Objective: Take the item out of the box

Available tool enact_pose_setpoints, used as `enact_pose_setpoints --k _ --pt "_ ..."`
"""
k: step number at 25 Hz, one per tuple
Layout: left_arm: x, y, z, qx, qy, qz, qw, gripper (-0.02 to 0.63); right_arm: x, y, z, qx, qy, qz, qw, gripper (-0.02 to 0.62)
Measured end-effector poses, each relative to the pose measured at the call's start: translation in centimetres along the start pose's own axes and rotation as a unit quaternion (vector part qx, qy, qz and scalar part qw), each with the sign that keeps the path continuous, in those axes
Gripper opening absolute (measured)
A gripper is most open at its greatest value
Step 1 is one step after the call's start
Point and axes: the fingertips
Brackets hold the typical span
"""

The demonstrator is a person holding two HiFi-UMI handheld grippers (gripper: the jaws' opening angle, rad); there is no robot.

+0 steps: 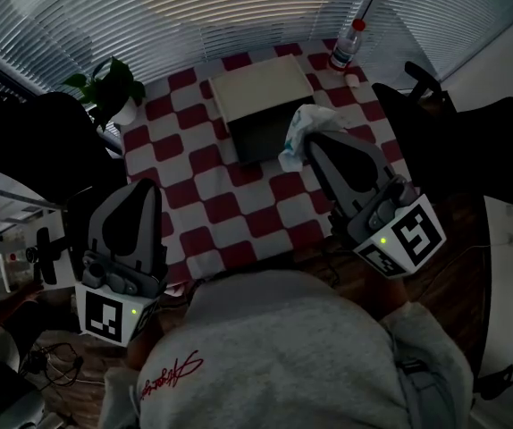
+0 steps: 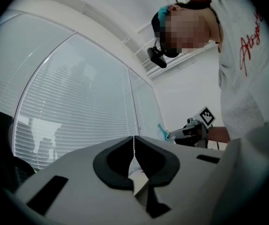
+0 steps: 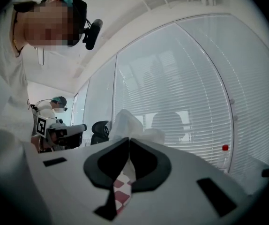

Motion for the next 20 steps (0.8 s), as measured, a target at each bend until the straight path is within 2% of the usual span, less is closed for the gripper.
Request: enact_pose_setpoints --k 10,20 --pt "0.3 0.3 0.1 -0.002 0.001 -0.004 1.0000 0.018 -0.7 -0.6 0.4 0.002 0.005 0.036 0.999 0.020" --pt "0.5 0.8 -0.1 -0.004 0.002 -0.005 1.0000 0.018 -1.0 -0.6 1.1 0.012 -0.007 0.043 0.999 0.020"
Point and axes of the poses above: the fingertips, and each gripper's own axes: y forward along the fingers, z to its right, x out of its underside, and after that the axes turned 15 degrees about -x, right-handed
